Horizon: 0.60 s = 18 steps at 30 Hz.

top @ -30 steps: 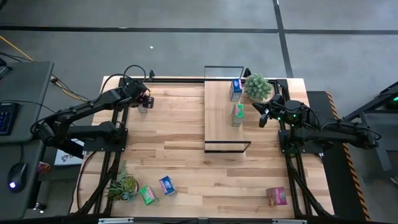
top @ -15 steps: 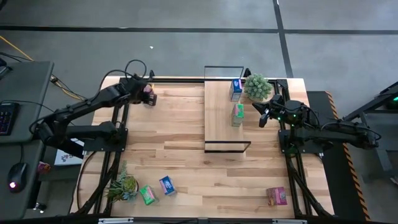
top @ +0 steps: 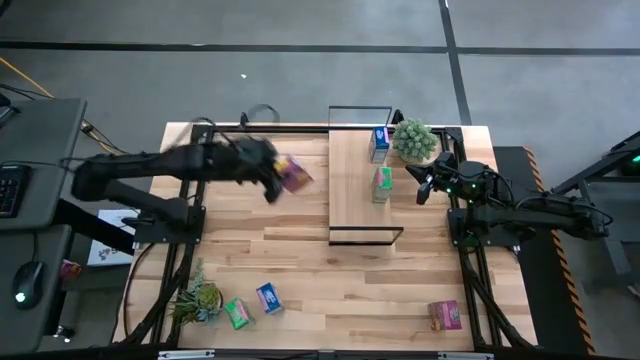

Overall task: Stack cereal on shelf
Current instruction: Put the top violet cereal box on the shelf

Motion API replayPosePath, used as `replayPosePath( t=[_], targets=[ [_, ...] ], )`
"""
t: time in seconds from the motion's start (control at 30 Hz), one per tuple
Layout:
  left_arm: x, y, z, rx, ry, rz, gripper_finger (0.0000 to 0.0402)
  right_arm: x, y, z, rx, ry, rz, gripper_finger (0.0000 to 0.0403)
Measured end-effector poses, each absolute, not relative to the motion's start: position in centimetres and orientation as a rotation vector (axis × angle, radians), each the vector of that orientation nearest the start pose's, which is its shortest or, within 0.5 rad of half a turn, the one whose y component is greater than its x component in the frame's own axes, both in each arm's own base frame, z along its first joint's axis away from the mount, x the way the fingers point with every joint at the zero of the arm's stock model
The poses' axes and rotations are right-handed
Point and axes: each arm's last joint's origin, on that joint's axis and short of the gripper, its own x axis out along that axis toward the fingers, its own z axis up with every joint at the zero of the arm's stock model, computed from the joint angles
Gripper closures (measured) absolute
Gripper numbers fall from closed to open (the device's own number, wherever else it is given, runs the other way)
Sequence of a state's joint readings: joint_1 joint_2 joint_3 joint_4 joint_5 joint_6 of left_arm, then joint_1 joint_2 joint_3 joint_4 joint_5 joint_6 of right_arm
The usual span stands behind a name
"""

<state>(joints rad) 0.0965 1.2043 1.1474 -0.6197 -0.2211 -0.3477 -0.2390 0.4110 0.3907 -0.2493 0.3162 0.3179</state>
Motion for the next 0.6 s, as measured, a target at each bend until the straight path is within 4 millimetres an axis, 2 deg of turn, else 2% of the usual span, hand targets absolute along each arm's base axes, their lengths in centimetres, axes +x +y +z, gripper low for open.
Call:
replayPosePath(
  t=[0.17, 0.3, 0.47, 0.6],
  targets=[
    [31.0, -1.0, 33.5, -0.118, 0.695, 0.214, 0.0270, 11.1, -3.6, 23.9, 0.318, 0.176, -0.595, 0.0402],
    [35.7, -2.8, 33.4, -0.012, 0.718, 0.092, 0.0267, 11.1, -3.6, 23.9, 0.318, 0.176, -0.595, 0.0402],
    [39.9, -2.8, 33.7, 0.095, 0.697, 0.015, 0.0261, 11.1, -3.6, 23.9, 0.314, 0.178, -0.594, 0.0402],
    [42.1, -1.5, 32.3, 0.138, 0.729, 0.003, 0.0260, 11.1, -3.6, 23.9, 0.311, 0.178, -0.594, 0.0402]
  ],
)
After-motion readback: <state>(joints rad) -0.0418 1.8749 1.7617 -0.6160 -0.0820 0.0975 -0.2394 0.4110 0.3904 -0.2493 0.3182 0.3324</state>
